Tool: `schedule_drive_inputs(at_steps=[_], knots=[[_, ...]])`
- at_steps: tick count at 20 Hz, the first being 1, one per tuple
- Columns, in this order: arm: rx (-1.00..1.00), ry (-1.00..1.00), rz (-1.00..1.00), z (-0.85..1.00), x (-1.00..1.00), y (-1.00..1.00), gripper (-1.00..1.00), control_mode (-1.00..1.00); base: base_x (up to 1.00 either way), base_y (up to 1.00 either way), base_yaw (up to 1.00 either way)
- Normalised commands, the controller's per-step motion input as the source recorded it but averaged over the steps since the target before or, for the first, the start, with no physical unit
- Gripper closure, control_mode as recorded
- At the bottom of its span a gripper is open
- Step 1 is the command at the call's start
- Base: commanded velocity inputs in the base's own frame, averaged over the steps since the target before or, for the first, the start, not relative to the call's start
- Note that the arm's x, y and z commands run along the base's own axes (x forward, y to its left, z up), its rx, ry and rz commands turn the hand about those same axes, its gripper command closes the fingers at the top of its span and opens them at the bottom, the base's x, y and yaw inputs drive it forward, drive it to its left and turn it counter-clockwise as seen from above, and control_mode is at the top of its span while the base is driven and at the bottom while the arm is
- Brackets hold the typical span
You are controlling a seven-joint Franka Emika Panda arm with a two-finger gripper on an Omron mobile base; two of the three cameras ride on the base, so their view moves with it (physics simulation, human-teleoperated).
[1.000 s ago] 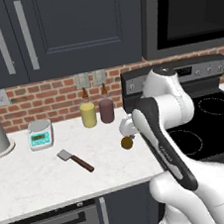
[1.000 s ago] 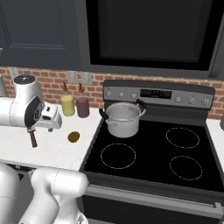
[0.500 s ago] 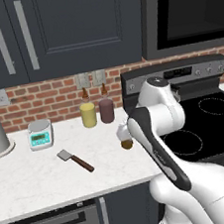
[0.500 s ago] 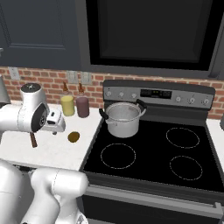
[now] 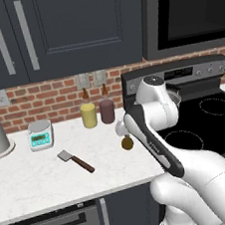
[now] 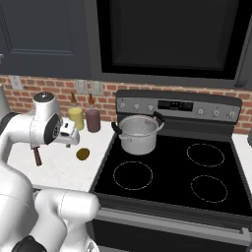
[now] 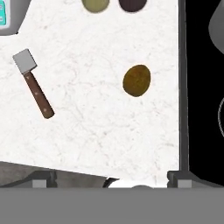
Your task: Put the lime and avocado in the pot. Retrieve the spatula and lightly stir the vegetables in the pot.
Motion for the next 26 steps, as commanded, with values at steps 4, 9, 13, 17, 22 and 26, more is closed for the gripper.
schedule_drive_inputs(at_steps=[4,9,13,17,22,26], knots=[[0.00,0.00,-0.02,-0.11,0.21,-0.04,-1.00,-1.00,0.00,0.00,0.00],[-0.01,0.00,-0.01,-0.16,0.09,-0.04,-1.00,-1.00,0.00,0.00,0.00],[-0.03,0.00,0.00,-0.27,0.14,-0.04,-1.00,-1.00,0.00,0.00,0.00],[-0.03,0.00,-0.01,-0.27,0.13,-0.04,-1.00,-1.00,0.00,0.00,0.00],[-0.01,0.00,-0.01,-0.19,0.15,-0.02,-1.00,-1.00,0.00,0.00,0.00],[0.00,0.00,0.00,-0.14,0.23,-0.07,-1.00,-1.00,0.00,0.00,0.00]])
